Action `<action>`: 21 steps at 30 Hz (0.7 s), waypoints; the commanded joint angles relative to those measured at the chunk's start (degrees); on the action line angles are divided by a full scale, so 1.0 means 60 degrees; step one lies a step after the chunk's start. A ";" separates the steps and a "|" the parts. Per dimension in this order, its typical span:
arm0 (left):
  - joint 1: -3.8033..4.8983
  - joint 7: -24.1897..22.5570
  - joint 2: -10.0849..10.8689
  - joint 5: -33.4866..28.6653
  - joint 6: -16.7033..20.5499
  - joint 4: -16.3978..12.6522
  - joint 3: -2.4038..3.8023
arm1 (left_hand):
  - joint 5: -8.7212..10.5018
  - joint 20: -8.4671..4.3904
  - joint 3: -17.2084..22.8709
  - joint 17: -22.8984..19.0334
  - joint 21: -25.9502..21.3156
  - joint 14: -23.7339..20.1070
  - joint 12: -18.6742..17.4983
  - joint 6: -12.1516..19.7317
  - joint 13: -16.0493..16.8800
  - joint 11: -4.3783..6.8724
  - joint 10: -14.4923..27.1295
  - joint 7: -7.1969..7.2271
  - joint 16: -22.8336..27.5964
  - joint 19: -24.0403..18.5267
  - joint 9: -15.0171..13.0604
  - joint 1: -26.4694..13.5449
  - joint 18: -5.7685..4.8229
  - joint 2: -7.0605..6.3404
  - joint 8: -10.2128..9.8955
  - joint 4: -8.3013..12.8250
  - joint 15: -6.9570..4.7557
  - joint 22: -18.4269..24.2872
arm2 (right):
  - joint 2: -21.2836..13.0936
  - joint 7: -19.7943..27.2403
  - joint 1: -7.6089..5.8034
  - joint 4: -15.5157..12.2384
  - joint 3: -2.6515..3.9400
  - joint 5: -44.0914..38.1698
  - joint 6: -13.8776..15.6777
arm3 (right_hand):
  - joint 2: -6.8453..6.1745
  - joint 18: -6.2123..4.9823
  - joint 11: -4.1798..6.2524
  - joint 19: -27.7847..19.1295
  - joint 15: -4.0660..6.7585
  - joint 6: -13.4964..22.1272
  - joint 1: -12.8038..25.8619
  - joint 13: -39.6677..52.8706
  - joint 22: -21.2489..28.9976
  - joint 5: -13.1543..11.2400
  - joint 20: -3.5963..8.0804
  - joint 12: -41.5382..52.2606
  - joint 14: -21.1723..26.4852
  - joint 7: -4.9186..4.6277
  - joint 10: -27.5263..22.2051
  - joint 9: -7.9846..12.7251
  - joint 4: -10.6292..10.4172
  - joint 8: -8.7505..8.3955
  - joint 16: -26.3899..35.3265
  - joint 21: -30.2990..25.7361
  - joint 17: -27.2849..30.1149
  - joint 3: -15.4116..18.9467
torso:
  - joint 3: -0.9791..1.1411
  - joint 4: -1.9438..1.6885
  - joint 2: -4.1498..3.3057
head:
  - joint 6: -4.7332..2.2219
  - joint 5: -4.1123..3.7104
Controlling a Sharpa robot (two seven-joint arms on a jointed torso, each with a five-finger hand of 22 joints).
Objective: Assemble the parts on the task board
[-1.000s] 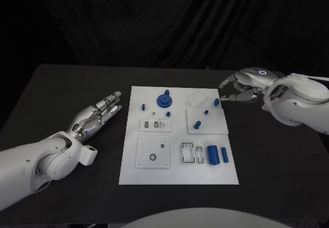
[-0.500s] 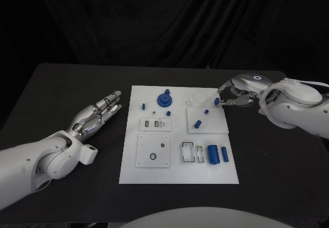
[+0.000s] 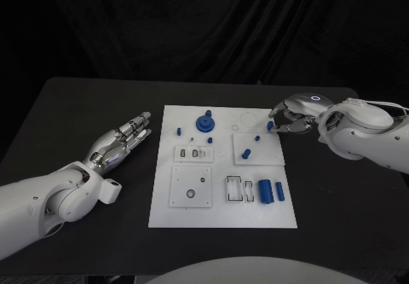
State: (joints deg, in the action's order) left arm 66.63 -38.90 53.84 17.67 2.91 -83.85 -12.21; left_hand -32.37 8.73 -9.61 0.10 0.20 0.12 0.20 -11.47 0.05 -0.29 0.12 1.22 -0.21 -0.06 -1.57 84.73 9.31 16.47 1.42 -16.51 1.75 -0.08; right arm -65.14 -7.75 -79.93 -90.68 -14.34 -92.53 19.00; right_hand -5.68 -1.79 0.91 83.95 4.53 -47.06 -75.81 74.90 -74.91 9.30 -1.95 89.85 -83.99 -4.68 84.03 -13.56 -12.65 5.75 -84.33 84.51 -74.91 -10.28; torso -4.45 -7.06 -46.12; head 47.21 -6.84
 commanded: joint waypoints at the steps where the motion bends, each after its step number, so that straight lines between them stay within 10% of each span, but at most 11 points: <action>1: -0.0001 -0.1275 -0.0003 -0.0048 -0.0080 -0.0028 0.0007 | -0.0022 0.0070 0.0048 -0.0016 -0.0034 -0.0021 -0.0033 0.0019 -0.0009 -0.0063 -0.0020 -0.0012 0.0035 0.0010 0.0001 -0.0010 0.0173 -0.0052 0.0020 0.0006 0.0057 0.0014 | 0.0031 -0.0310 0.0051 0.0065 0.0004 -0.0017 -0.0181 | 0.0006 0.0016 -0.0041 0.0454 -0.0040 -0.0038 -0.0133 0.2516 -0.2026 0.0173 -0.0022 0.0024 -0.0740 -0.0015 0.0995 0.0013 0.0025 -0.0051 0.0081 -0.0094 -0.1305 -0.0015 | -0.0003 0.0002 0.0001 | 0.0013 0.0009; 21: -0.0001 -0.1210 -0.0002 -0.0048 -0.0170 -0.0023 0.0007 | 0.0033 0.0082 0.0061 -0.0016 -0.0034 -0.0021 -0.0033 0.0051 -0.0009 -0.0110 -0.0020 0.0015 0.0035 0.0010 0.0005 -0.0007 0.0173 -0.0050 0.0015 0.0015 0.0075 0.0014 | 0.0284 -0.0512 0.0224 0.0311 0.0005 -0.0017 -0.0440 | 0.0070 -0.0024 -0.0058 0.0375 -0.0052 -0.0021 -0.0279 0.2516 -0.1960 0.0472 -0.0037 0.0024 -0.0702 -0.0037 0.0995 0.0028 0.0122 -0.0106 0.0226 -0.0253 -0.1134 -0.0055 | 0.0003 0.0005 -0.0001 | 0.0068 0.0038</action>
State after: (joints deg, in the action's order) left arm 66.63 -38.90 53.91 17.65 2.66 -83.88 -12.22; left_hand -32.37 8.73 -9.61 0.05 0.20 0.12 0.20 -11.47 0.08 -0.53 -0.13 1.22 -0.21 -0.06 -1.57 84.73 9.31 16.47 1.42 -16.51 1.75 -0.09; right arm -63.46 -9.54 -78.76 -88.87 -14.32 -92.49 17.11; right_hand -5.28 -1.80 0.91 83.95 4.54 -47.08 -77.07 74.90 -74.91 11.96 -1.95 89.85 -83.99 -4.69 84.03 -13.44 -12.32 5.43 -83.17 83.31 -74.91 -10.61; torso -4.45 -7.04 -46.11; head 47.58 -6.62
